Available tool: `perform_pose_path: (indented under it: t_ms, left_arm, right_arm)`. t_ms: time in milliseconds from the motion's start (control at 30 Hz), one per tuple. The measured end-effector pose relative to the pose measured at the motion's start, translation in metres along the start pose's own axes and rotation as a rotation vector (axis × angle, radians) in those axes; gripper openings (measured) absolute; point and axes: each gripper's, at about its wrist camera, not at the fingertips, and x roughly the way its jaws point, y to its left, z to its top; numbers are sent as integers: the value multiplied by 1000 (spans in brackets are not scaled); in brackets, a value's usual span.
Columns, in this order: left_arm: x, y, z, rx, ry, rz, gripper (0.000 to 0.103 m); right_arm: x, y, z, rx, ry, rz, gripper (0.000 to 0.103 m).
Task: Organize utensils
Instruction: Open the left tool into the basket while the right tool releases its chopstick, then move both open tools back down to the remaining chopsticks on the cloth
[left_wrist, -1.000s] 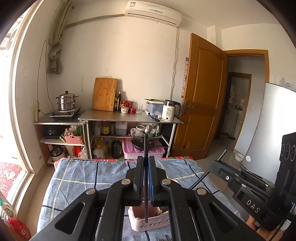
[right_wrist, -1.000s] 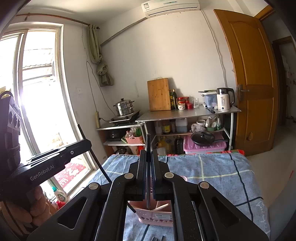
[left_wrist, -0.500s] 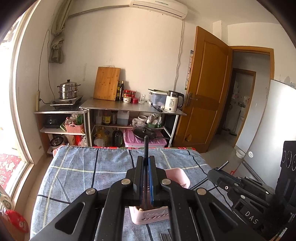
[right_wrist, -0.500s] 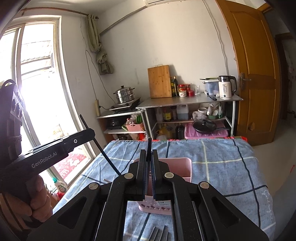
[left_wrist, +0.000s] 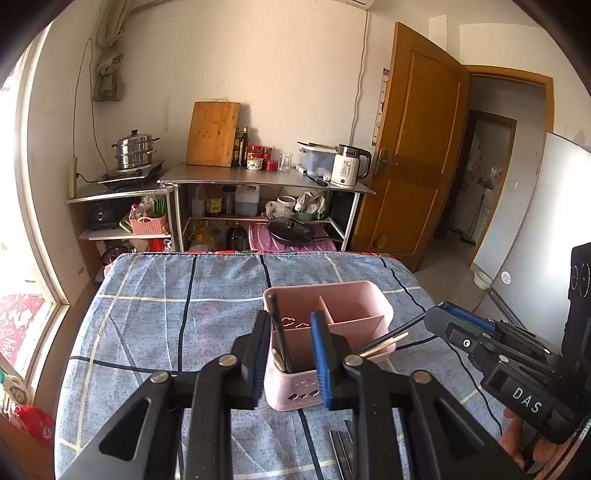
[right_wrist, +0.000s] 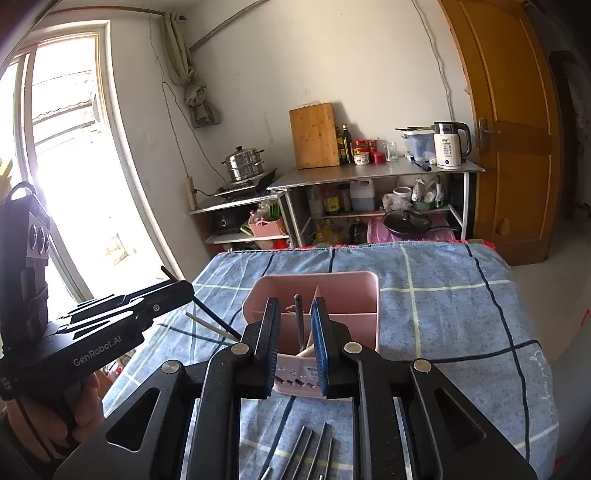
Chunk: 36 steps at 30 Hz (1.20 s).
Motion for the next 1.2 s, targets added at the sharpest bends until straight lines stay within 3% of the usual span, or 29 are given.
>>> perform_pose_path:
  t_ms: [367, 800, 1200]
  left_arm:
    - [-41, 9, -41, -34, -51, 2, 34]
    - [-34, -2, -148, -65, 111, -24, 34]
    - [-26, -7, -183, -82, 181, -41, 34]
  right_arm:
    - [-38, -15, -34, 9, -11, -12, 26]
    - [-46, -35, -122, 65, 155, -34, 26]
    - [-36, -36, -153, 72, 241, -46, 26]
